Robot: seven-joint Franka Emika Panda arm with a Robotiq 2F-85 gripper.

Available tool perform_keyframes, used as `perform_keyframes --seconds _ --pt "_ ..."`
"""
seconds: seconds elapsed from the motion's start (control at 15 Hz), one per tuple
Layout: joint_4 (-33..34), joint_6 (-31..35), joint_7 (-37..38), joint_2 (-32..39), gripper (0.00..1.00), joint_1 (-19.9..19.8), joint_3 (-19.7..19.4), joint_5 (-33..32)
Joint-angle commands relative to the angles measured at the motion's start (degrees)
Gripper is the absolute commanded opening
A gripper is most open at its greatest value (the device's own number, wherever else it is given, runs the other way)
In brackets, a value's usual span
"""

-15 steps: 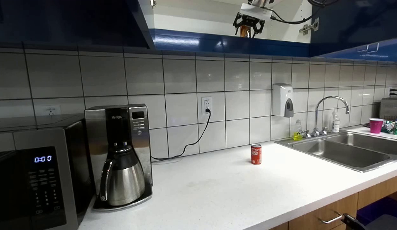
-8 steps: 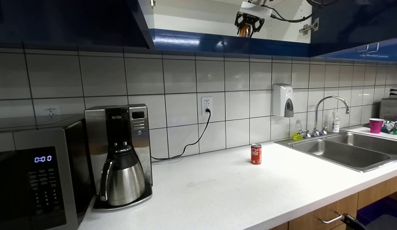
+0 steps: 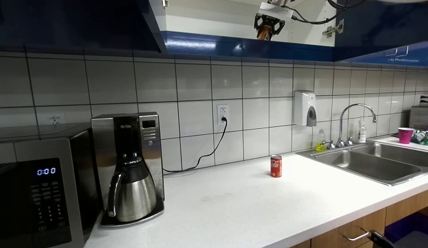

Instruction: Remove the can from the top cabinet

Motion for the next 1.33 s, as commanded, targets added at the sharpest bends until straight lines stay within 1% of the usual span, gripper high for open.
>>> perform_keyframes --seconds 0.0,0.2,0.4,0.73,1.27 --pt "3.5 -3.5 0.5 1.0 0.38 -0.2 -0.1 0.5" --pt "3.0 -6.4 0.1 -0.2 0.38 -0.2 0.0 1.4" --pt "1.9 -8.6 0.3 -1.5 0.38 0.4 0.1 0.5" --pt "-1.1 -9.6 0.7 -4.5 0.38 2.2 0.3 -0.6" --pt "-9.6 -11.1 0.4 -12.9 0.38 5.8 0.7 -1.8"
